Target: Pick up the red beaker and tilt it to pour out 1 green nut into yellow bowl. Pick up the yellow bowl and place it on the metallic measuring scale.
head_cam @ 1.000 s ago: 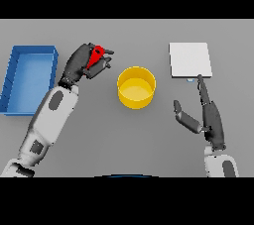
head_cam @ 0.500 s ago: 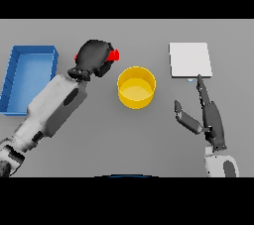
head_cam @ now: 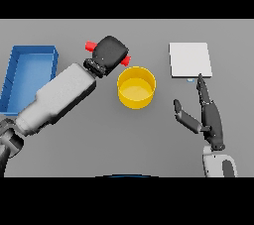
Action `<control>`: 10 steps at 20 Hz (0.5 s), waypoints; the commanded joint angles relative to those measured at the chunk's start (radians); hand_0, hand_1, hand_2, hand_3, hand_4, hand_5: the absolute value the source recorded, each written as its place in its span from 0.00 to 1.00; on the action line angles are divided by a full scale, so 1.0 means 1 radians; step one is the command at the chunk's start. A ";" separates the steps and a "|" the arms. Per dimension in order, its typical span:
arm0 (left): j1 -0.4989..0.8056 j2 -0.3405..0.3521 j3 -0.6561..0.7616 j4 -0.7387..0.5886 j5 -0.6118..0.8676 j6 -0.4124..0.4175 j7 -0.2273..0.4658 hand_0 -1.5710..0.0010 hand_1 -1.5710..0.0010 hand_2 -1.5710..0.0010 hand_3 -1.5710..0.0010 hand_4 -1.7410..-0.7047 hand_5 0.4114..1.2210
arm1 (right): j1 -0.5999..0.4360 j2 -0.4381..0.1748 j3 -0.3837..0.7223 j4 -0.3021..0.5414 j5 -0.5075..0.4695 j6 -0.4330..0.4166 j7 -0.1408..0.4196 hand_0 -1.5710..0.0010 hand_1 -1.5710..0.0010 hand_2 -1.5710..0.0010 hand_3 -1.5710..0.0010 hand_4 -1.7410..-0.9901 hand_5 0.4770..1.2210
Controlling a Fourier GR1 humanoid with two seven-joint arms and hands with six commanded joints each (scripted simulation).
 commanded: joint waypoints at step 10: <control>-0.157 -0.015 -0.248 0.092 -0.161 -0.110 -0.096 0.00 0.00 0.00 0.02 0.00 1.00 | 0.011 0.018 0.002 0.002 -0.005 -0.007 0.001 1.00 1.00 1.00 1.00 0.60 0.20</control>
